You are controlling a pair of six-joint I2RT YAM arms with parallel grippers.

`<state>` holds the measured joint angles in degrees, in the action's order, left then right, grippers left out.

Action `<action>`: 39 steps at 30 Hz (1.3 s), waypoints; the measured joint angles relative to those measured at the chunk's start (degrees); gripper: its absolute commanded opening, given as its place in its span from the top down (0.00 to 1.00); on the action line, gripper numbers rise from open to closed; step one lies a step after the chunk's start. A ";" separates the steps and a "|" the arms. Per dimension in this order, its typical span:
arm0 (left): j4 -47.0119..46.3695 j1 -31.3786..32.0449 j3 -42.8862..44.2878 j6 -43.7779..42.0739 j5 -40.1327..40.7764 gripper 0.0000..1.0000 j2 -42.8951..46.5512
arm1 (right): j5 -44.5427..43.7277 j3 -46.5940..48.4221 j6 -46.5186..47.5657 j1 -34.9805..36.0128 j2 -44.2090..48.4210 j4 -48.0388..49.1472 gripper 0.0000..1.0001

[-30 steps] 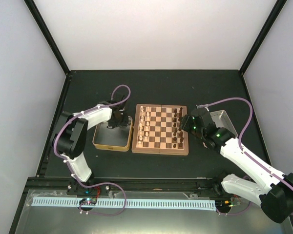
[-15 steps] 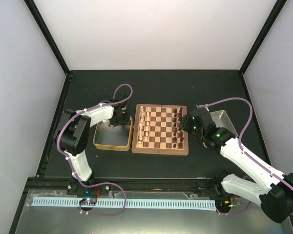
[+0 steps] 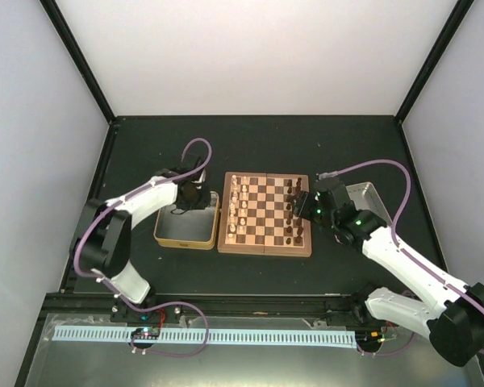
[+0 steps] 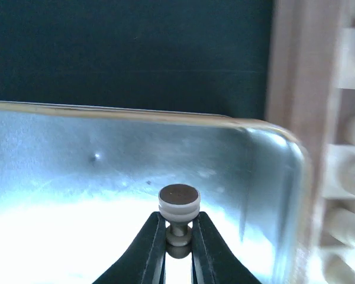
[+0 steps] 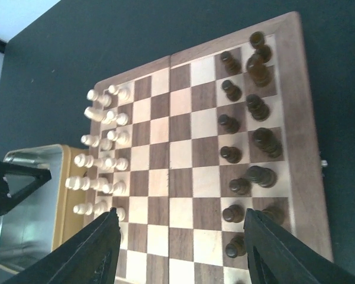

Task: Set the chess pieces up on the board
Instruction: Pick up the chess piece from the storage box, then place the chess piece on the chessboard.

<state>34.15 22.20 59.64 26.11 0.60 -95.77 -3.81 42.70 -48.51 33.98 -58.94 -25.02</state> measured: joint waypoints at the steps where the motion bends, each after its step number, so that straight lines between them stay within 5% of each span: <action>1: 0.44 0.24 -0.44 -0.04 -0.50 0.98 1.90 | 0.98 0.00 0.61 0.00 -0.24 0.35 0.40; 9: 0.15 5.95 -1.49 -3.02 -8.00 0.98 14.91 | 14.95 -0.04 6.38 0.00 -3.10 7.63 0.34; 18: -12.85 16.11 -7.85 -9.33 -21.07 0.98 22.53 | 35.08 -0.09 5.99 0.00 -9.99 17.79 0.41; 32: -22.16 18.82 -11.32 -14.23 -27.17 0.98 23.45 | 44.57 0.02 1.33 -0.04 -12.50 22.16 0.71; 39: -24.00 18.88 -12.81 -15.32 -27.74 0.98 24.22 | 46.07 -0.24 -2.34 -0.04 -12.74 23.91 0.72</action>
<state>10.15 41.08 46.83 10.79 -27.14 -71.55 42.26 42.46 -50.85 33.93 -71.68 -1.10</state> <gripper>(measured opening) 0.101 0.262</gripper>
